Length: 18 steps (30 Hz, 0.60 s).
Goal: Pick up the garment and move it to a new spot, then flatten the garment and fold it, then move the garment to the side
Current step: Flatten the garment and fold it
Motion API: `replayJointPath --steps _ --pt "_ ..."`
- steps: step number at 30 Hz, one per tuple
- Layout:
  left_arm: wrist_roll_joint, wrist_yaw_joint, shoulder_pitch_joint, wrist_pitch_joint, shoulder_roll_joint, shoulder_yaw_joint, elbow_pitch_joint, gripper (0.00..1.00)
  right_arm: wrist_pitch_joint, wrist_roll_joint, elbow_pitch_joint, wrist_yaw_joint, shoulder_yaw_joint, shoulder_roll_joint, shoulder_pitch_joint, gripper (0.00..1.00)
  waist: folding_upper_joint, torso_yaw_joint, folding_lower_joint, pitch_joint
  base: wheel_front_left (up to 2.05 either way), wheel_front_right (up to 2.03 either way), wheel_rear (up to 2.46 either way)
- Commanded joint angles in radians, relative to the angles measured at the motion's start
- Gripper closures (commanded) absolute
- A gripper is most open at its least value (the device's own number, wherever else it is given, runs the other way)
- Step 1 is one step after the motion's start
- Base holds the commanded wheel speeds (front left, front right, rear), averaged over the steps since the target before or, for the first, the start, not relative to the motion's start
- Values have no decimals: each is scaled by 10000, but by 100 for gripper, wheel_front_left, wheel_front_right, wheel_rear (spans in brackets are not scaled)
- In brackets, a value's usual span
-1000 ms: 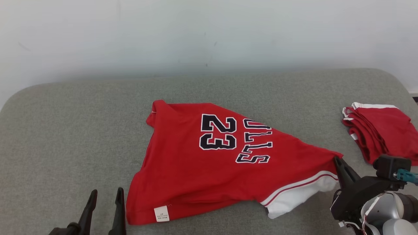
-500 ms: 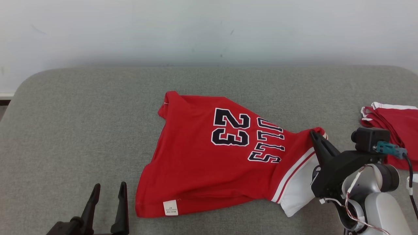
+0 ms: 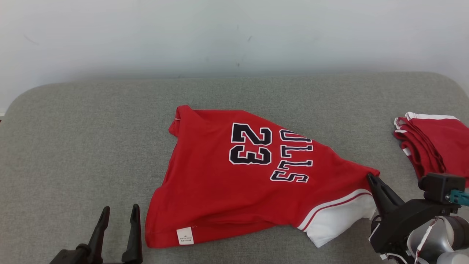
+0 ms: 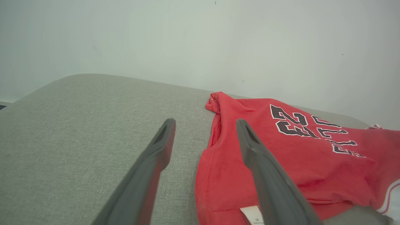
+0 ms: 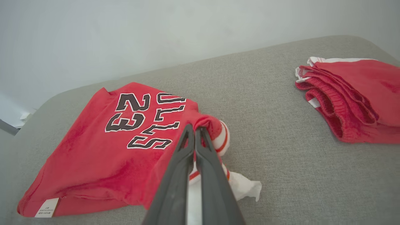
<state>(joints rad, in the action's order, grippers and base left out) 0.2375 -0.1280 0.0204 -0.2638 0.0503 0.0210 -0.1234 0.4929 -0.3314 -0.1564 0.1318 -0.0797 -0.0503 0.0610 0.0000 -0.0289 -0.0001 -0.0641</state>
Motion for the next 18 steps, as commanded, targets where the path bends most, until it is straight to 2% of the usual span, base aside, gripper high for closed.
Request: replayJointPath --steps 1,4,5,7,16,17,18 --pt "-11 -15 10 -5 4 0 27 0 6 94 313 -27 -120 0 195 100 0 7 1 -45 0 0 0" --pt "0 -19 -126 -5 3 -67 44 0 -148 483 1350 -27 -350 -1 860 100 0 -64 1 -153 0 0 0" --pt "0 -19 -126 -5 3 -67 44 0 -148 483 1350 -27 -350 -1 860 100 0 -64 1 -153 0 0 0" --pt "-16 -14 -233 -5 4 -140 54 0 -360 888 2292 -27 -485 1 1437 100 0 -178 1 -243 0 0 0" --pt "-122 -23 -526 -5 4 -387 69 0 -2455 2251 6454 -27 -713 -230 3946 100 0 -754 1 -601 0 0 0" --pt "-123 -23 -547 -5 3 -388 69 0 -2656 2347 6825 -27 -678 -266 4137 43 0 -787 1 -621 0 0 0" --pt "-132 -24 -563 -5 3 -401 65 0 -2892 2483 7188 -27 -654 -337 4319 0 0 -825 1 -642 0 0 0"
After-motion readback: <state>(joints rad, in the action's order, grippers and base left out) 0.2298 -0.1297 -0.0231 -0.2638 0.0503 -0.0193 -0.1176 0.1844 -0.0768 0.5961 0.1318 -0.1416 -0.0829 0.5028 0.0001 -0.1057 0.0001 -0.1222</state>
